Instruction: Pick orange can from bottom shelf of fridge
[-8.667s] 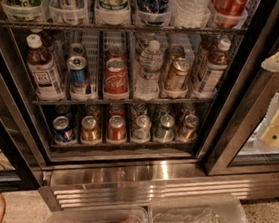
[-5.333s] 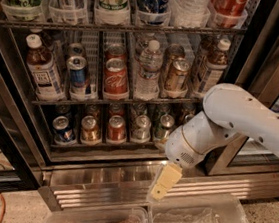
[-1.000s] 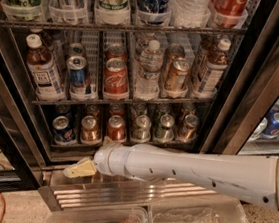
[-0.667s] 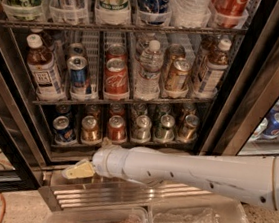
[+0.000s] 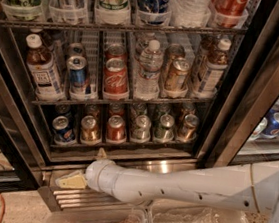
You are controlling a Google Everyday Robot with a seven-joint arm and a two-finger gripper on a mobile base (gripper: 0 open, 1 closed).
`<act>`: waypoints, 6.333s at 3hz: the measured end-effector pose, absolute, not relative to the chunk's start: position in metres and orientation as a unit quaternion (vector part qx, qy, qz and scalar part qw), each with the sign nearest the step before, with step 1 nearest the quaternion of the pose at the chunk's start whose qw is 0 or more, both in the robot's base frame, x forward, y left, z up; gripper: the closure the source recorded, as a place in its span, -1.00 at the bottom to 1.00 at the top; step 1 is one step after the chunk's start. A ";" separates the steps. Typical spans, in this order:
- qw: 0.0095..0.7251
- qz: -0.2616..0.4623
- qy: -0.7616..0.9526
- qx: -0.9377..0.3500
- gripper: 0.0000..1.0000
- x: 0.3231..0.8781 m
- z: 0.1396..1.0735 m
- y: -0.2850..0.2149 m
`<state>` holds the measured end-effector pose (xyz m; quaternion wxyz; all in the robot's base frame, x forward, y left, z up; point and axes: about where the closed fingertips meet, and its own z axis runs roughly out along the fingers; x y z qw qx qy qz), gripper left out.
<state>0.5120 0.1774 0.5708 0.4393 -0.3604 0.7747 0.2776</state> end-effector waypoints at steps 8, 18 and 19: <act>0.599 0.174 0.734 -0.269 -1.00 0.562 0.569 0.213; 0.694 0.093 0.699 -0.146 -0.34 0.612 0.595 0.177; 0.695 0.090 0.699 -0.143 -0.34 0.620 0.595 0.175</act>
Offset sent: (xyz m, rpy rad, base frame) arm 0.0283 -0.0028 0.0113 0.0388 -0.1525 -0.1405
